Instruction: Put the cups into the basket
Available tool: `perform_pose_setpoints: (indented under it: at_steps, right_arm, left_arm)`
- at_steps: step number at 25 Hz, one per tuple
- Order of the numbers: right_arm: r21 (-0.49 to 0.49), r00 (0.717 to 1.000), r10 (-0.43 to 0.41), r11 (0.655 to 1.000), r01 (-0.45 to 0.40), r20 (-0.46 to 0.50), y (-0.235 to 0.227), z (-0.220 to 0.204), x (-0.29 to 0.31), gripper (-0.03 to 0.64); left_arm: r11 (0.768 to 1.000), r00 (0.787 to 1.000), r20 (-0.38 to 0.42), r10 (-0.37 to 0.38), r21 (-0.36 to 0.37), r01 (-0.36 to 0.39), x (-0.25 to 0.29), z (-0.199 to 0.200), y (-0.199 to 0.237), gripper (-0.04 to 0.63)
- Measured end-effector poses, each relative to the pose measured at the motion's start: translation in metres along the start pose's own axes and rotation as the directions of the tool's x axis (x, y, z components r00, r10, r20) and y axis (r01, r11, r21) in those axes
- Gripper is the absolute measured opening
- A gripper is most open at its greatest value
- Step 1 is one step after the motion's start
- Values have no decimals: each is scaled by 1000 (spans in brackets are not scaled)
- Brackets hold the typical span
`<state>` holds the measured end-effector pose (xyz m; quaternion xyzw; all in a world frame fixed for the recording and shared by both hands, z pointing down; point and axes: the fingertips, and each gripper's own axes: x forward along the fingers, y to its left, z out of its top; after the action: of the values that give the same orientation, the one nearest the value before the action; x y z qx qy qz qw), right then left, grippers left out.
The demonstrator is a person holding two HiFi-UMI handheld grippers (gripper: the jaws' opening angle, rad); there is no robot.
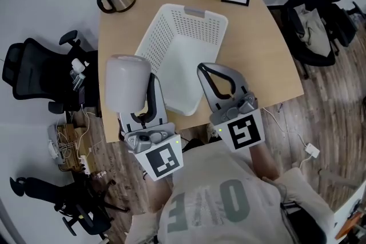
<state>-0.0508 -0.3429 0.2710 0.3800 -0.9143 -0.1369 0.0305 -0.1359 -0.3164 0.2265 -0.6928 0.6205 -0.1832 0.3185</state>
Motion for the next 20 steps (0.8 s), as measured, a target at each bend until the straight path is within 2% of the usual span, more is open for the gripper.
perform_pose_setpoints:
  at_steps: [4,8,13,16,20]
  right_arm:
    - [14,1000,17,1000,-17,11,-11,-5,12,-2]
    - [72,999,29,997,-31,38,-15,-4,26,-2]
    - [100,998,31,994,-36,57,-18,-3,42,-2]
    - [85,998,15,996,-20,58,-24,-4,52,-2]
    - [77,999,-20,997,16,50,-31,-5,56,-2]
  left_arm:
    - [1000,1000,-20,12,-9,-12,10,0,1,55]
    - [999,997,-67,-32,-37,30,16,-7,1,55]
    - [999,995,-94,-42,-20,40,29,-17,5,55]
    - [997,995,-72,-71,8,71,45,-18,9,55]
    - [983,985,-75,-156,86,162,70,-23,10,55]
